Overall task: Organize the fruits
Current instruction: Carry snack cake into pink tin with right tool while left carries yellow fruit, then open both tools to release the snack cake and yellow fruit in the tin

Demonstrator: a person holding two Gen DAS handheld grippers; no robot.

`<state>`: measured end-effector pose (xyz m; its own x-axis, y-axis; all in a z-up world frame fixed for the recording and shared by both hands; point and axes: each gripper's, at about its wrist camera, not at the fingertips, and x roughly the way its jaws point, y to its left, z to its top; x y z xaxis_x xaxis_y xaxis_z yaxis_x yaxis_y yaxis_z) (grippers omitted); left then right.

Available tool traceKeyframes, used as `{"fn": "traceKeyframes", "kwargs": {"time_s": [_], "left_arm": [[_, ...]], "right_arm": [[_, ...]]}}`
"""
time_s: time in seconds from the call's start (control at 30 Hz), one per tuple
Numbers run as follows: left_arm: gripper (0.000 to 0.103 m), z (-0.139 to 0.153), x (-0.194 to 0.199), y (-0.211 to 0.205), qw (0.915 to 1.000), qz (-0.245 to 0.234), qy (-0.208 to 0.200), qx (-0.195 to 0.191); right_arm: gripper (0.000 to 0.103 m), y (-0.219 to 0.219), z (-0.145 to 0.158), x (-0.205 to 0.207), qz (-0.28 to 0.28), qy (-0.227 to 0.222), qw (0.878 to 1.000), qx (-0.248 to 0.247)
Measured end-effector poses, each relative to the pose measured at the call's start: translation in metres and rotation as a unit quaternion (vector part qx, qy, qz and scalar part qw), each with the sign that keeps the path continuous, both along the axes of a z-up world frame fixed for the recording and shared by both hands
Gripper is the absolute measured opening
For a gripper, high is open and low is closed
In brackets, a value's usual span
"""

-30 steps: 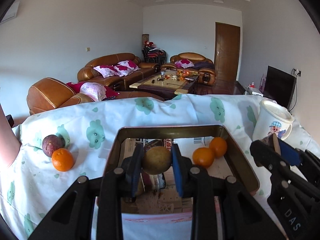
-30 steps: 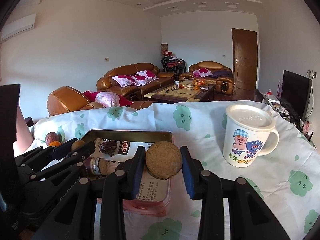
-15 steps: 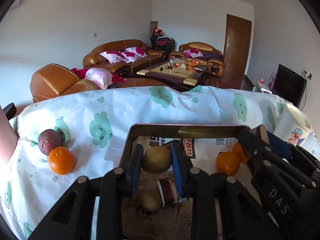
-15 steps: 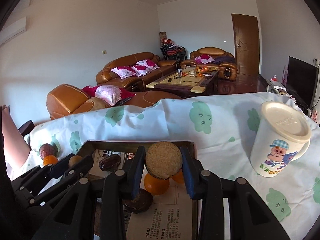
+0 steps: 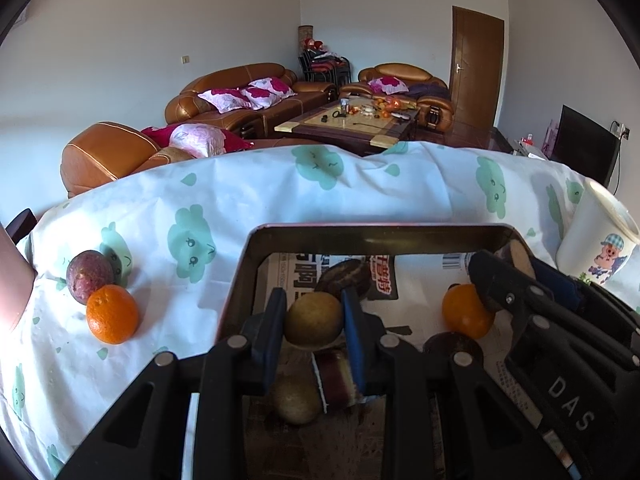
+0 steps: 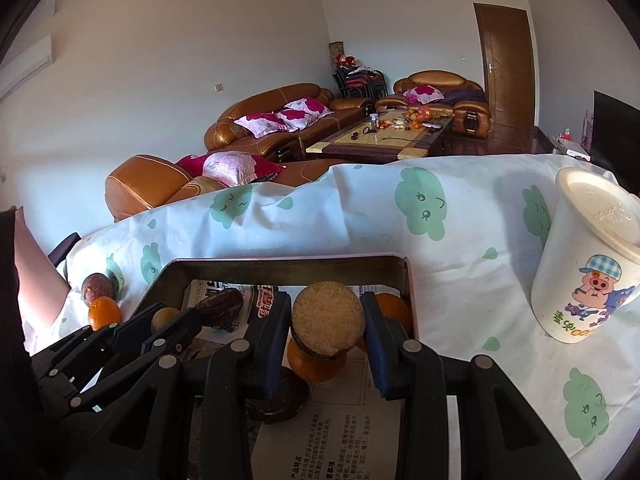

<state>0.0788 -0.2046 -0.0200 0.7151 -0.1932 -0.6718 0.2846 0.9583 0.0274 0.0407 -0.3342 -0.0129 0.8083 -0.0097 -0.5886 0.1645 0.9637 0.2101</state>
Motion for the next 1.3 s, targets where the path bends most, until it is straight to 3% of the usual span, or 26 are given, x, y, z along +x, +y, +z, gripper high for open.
{"fn": "traceKeyframes", "kwargs": {"time_s": [0.03,0.1,0.17,0.27,0.33,0.4,0.63,0.77,1.0,1.3], "left_arm": [[0.031,0.000,-0.001,0.000,1.0000,-0.001,0.001,0.000],[0.042,0.000,-0.004,0.000,1.0000,-0.005,0.001,-0.001],[0.085,0.002,-0.010,0.000,0.9999,-0.009,-0.007,-0.004],[0.097,0.010,-0.027,-0.003,0.9988,-0.021,-0.043,-0.001],[0.100,0.014,-0.037,-0.007,0.9968,-0.020,-0.074,0.022],[0.103,0.016,-0.043,-0.009,0.9949,-0.021,-0.091,0.037],[0.103,0.023,-0.051,0.009,0.9949,-0.004,-0.100,0.008],[0.103,0.024,-0.057,0.019,0.9943,0.010,-0.106,-0.004],[0.103,0.024,-0.065,0.030,0.9931,0.034,-0.112,0.001],[0.103,0.023,-0.081,0.050,0.9942,0.024,-0.105,0.005]], "right_arm": [[0.043,-0.001,0.000,-0.001,0.005,-0.002,1.000,0.010],[0.058,0.000,-0.001,-0.003,0.012,-0.005,1.000,0.022],[0.058,0.002,0.002,-0.008,0.011,-0.012,1.000,0.016],[0.058,0.008,0.011,-0.020,-0.008,-0.038,0.999,-0.016],[0.060,0.009,0.017,-0.027,-0.022,-0.056,0.998,-0.034],[0.068,0.009,0.022,-0.033,-0.037,-0.071,0.996,-0.048],[0.072,0.005,0.032,-0.057,-0.097,-0.129,0.984,-0.077],[0.074,0.006,0.025,-0.055,-0.087,-0.106,0.987,-0.078],[0.074,0.005,0.024,-0.075,-0.100,-0.116,0.987,-0.054],[0.074,0.025,0.018,-0.089,-0.094,-0.086,0.991,-0.041]]}}
